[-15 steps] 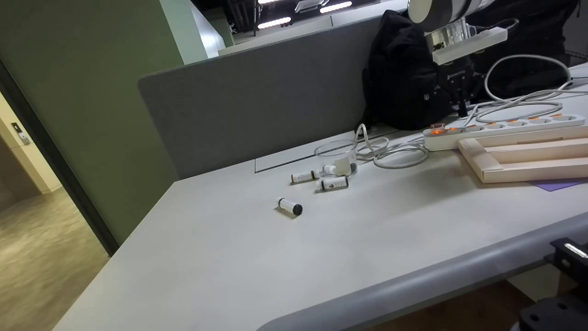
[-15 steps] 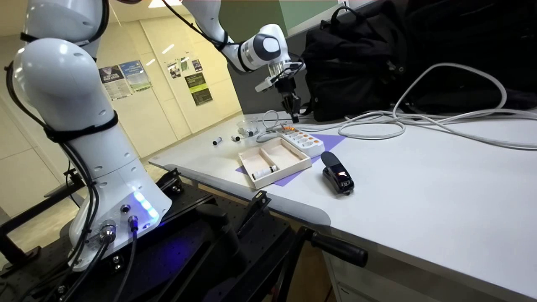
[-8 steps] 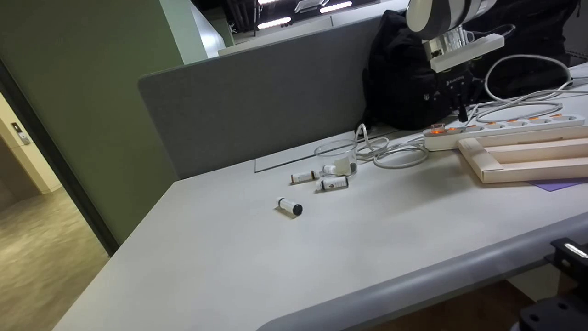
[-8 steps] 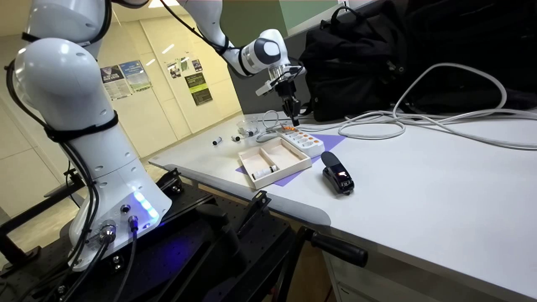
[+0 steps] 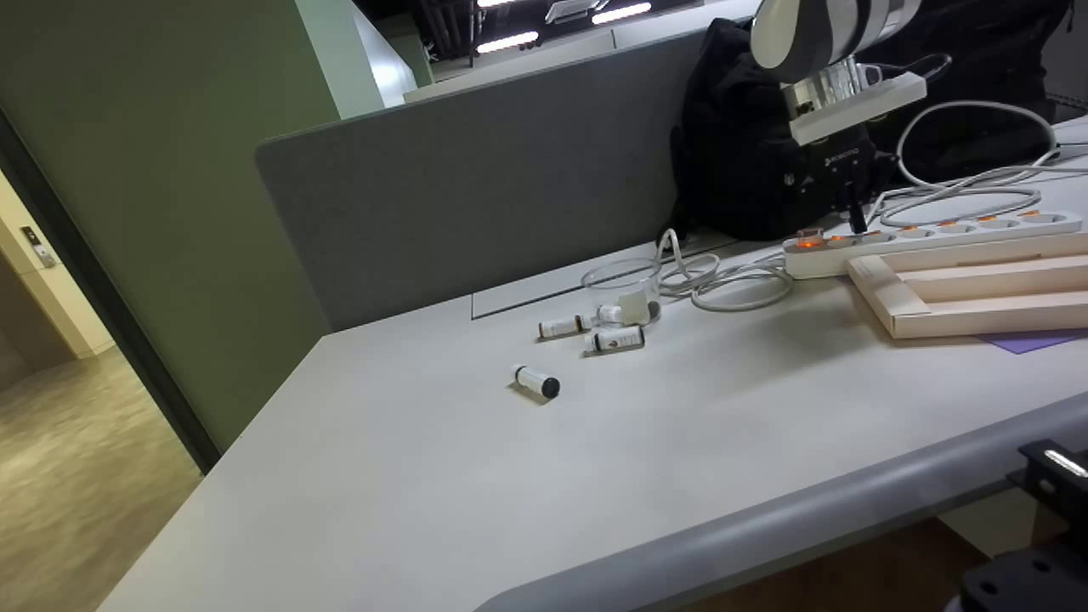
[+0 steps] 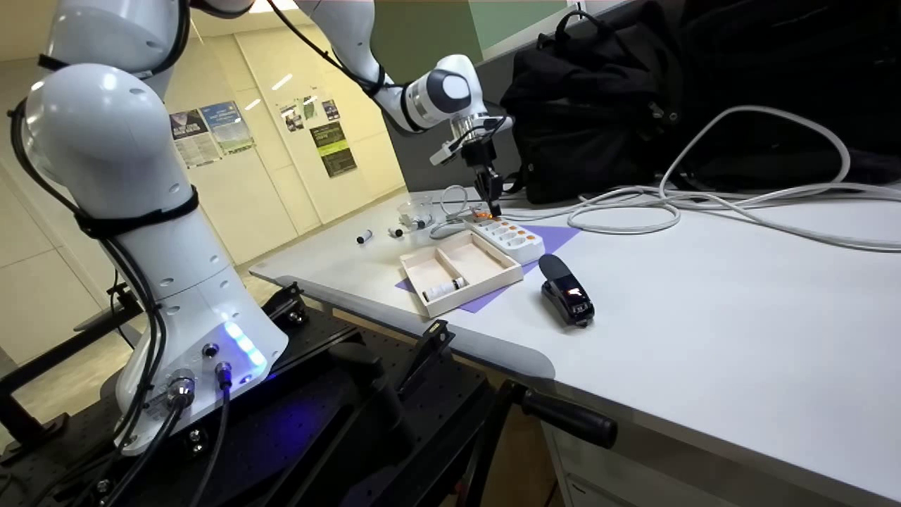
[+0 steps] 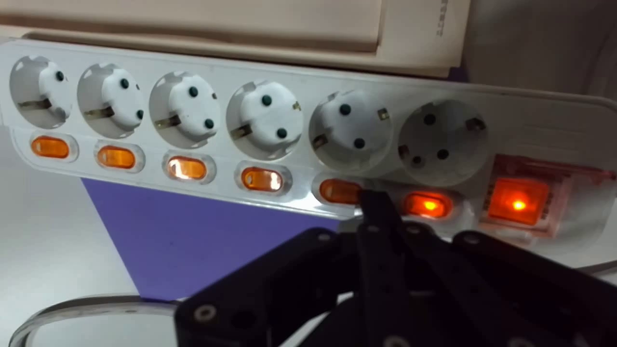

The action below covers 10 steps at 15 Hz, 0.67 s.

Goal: Turn off the second last switch to the left

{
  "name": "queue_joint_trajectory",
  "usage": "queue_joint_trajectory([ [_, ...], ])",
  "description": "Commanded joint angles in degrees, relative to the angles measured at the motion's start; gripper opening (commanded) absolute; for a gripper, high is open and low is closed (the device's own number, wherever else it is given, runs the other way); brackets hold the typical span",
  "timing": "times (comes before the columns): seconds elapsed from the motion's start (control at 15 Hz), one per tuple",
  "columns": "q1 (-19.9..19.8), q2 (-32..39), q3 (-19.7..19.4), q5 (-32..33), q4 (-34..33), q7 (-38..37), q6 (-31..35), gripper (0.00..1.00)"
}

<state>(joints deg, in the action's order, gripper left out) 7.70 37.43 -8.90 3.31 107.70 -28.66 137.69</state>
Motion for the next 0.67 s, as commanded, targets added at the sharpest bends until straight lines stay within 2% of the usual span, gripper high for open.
queue_joint_trajectory([
  [0.0, 0.82, 0.73, -0.44, -0.91, -0.94, -3.67, 0.49, 0.0],
  [0.6, 0.72, 1.07, 0.4, -3.41, -0.41, -4.77, 3.08, 0.0],
])
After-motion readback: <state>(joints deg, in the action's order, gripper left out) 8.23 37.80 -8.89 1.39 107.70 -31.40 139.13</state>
